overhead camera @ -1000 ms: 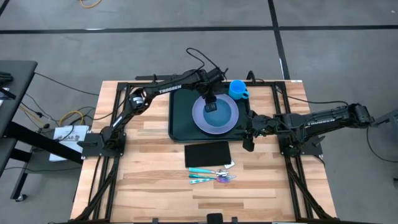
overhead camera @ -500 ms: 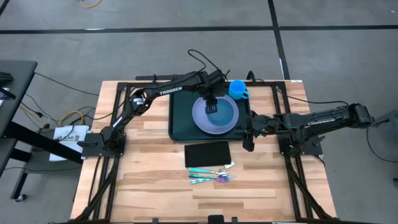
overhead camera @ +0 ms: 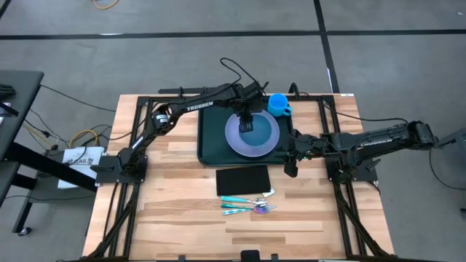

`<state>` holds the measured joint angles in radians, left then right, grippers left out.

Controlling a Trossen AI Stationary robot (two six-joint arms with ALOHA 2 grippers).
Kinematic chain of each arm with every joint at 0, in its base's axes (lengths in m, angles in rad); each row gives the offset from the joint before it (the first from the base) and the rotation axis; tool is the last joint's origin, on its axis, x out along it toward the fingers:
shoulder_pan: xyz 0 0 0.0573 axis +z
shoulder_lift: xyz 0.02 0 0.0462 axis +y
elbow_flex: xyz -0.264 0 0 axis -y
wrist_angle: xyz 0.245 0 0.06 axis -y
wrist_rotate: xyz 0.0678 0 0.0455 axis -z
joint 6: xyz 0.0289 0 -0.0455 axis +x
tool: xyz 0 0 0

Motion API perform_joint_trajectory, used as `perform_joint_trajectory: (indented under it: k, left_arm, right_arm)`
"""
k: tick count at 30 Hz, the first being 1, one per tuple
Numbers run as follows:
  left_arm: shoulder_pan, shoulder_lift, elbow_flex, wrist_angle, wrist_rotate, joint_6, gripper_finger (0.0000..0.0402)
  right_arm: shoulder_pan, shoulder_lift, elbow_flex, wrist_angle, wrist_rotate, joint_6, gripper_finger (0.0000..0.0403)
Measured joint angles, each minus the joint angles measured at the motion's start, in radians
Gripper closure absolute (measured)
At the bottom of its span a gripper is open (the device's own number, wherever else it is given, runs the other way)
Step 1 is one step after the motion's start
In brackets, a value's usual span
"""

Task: Set up tray
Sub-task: Put the blue bowl on the violet plate on the black tray, then put the black napkin to the left of the violet plate on the black tray

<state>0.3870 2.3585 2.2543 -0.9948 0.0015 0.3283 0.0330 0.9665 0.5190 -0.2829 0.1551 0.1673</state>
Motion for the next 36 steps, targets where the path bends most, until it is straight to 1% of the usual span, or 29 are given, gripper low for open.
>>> perform_joint_trajectory:
  k: [10,22,25,28,31,36]
  left_arm:
    - [0.001,0.0,0.0,-0.011,-0.02,0.002,0.0273]
    - [0.0,0.0,0.0,-0.05,-0.216,0.008,0.0273]
    - [0.0,0.0,0.015,-0.11,-0.269,0.007,0.0273]
    - [0.0,0.0,0.049,-0.195,-0.306,-0.028,0.0273]
    - [-0.005,-0.005,0.103,-0.315,-0.293,-0.067,0.0273]
    - [-0.031,-0.09,0.089,-0.43,-0.268,-0.133,0.0273]
  right_arm:
    - [0.0,0.0,0.0,0.0,0.0,0.0,0.0276]
    - [0.0,0.0,0.0,0.0,0.0,0.0,0.0276]
    - [0.0,0.0,0.0,0.0,0.0,0.0,0.0276]
    - [0.0,0.0,0.0,0.0,0.0,-0.001,0.0276]
    - [0.0,0.0,0.0,0.0,0.001,-0.001,0.0276]
    - [0.0,0.003,0.0,0.0,0.001,0.001,0.0276]
